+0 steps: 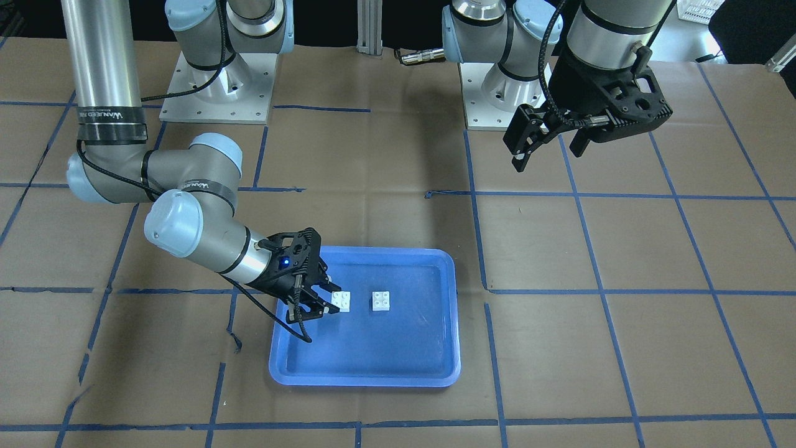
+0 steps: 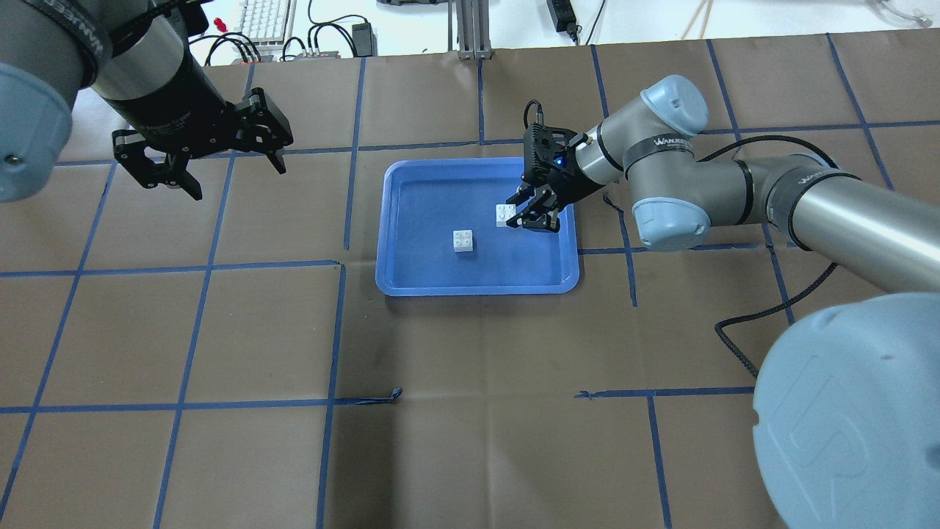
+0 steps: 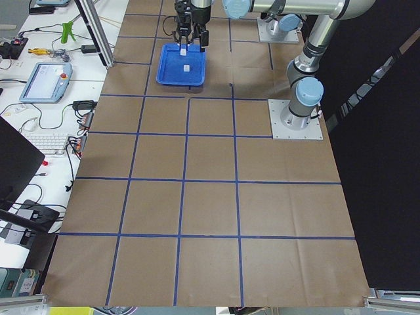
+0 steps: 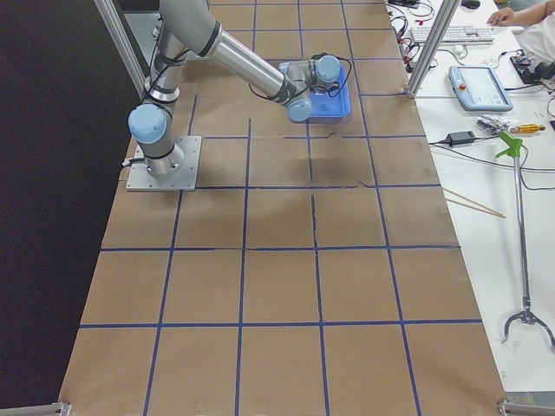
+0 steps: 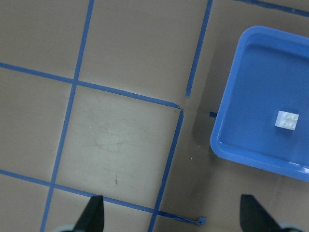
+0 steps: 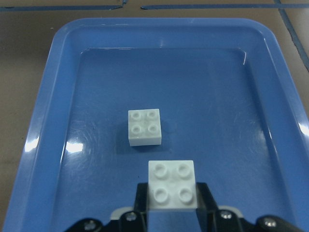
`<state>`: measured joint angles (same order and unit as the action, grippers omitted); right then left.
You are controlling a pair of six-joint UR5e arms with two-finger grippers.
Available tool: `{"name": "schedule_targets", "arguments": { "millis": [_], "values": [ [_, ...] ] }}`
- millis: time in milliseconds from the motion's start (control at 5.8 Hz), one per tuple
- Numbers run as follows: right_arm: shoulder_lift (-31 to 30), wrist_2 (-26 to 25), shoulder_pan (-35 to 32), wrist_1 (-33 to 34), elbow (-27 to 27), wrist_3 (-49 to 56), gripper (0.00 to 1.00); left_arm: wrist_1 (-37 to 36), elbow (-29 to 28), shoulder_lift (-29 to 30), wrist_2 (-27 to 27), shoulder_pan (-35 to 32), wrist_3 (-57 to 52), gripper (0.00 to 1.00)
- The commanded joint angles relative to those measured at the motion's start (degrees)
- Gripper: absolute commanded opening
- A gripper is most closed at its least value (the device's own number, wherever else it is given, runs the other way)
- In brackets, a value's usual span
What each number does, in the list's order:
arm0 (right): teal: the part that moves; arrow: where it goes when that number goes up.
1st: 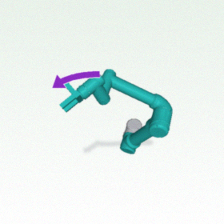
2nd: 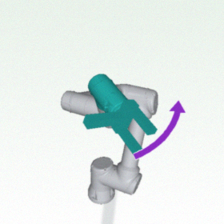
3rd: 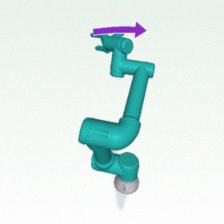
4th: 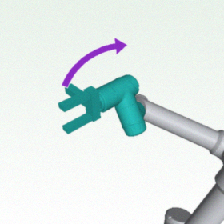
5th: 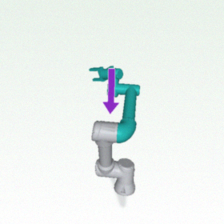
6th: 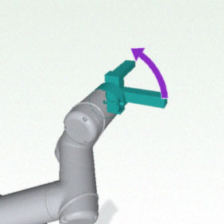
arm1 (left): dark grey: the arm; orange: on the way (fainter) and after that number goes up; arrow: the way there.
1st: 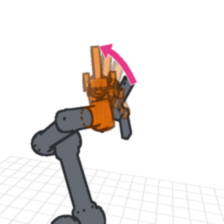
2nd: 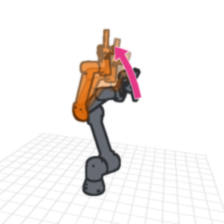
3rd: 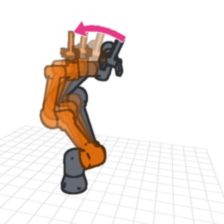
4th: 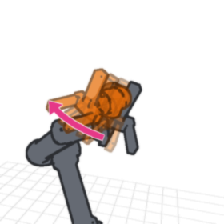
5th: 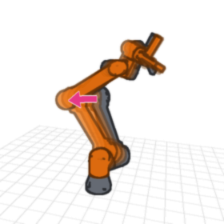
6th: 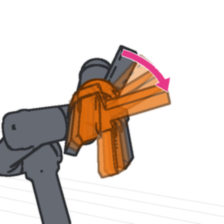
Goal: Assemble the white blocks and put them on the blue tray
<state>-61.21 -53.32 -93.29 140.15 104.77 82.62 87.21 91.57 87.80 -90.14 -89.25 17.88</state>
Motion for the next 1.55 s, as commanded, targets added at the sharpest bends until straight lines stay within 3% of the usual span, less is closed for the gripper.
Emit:
{"name": "schedule_targets", "arguments": {
  "millis": [0, 172, 1379],
  "values": [
    [2.14, -0.11, -1.72, 5.12, 0.35, -3.61, 0.31, -0.28, 0.19, 0.0, 0.31, -0.05, -0.12, 0.99],
    [2.32, -0.11, -1.89, 5.14, 0.44, -3.7, 0.31, -1.76, 0.62, 0.18, 0.22, 0.04, -9.27, 0.99],
    [4.6, -0.11, -3.21, 7.84, 1.76, -3.7, 0.31, -3.18, 1.24, -0.88, 0.31, 0.3, -10.86, 0.99]
  ]
}}
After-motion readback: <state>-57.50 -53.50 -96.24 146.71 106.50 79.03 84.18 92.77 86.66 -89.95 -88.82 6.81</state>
